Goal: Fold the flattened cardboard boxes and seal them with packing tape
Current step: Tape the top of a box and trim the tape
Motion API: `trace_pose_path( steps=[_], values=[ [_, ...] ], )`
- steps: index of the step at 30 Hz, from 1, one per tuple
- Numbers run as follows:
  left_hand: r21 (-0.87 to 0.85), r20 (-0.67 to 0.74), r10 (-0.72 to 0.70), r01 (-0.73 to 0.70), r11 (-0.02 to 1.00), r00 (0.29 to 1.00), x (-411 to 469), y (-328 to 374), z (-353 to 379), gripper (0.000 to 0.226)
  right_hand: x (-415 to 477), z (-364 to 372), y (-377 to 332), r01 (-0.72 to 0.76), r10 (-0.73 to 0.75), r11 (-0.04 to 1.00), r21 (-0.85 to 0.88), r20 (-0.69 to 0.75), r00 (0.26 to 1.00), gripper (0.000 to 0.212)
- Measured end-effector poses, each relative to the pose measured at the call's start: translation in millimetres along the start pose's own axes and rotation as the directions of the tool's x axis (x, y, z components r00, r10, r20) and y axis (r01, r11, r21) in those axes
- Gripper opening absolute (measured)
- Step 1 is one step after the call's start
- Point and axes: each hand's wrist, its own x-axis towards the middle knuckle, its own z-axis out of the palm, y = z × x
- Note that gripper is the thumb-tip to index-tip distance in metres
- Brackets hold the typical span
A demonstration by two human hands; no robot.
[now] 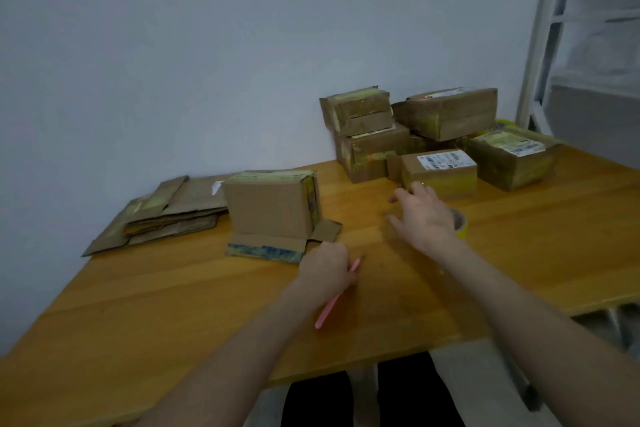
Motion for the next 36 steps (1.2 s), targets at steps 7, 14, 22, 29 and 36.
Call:
trace_pose_path(
  steps=[7, 14, 22, 29, 36],
  values=[
    [-0.131, -0.174, -0.175, 0.154, 0.979, 0.969, -33.2, -72.2, -23.0, 0.017, 12.2, 9.9, -68.1, -0.022, 0.038, 0.907, 0.421, -0.03, 0.999, 0.023],
    [-0.101, -0.295, -0.491, 0.485, 0.869, 0.82, -66.5, -207.9, -38.9, 0.02, 22.6, 42.6, -127.1, -0.158, 0.11, 0.654, 0.739, 0.113, 0.987, 0.073],
    [-0.005, -0.225, -0.656, 0.672, 0.74, 0.721, -52.0, -290.0, -8.5, 0.021, 47.8, 46.1, -143.3, -0.061, 0.125, 0.715, 0.696, -0.042, 0.991, 0.066],
    [-0.587, -0.471, -0.388, 0.048, 0.808, 0.792, 34.4, -209.9, -79.1, 0.044, 59.1, 43.0, -156.2, 0.083, -0.059, 0.87, 0.485, -0.064, 0.996, 0.06],
    [-0.649, -0.273, -0.412, 0.15, 0.746, 0.869, 89.4, -196.3, -88.5, 0.054, 58.1, 51.7, -180.0, -0.092, 0.026, 0.829, 0.552, 0.125, 0.992, 0.062]
  ],
)
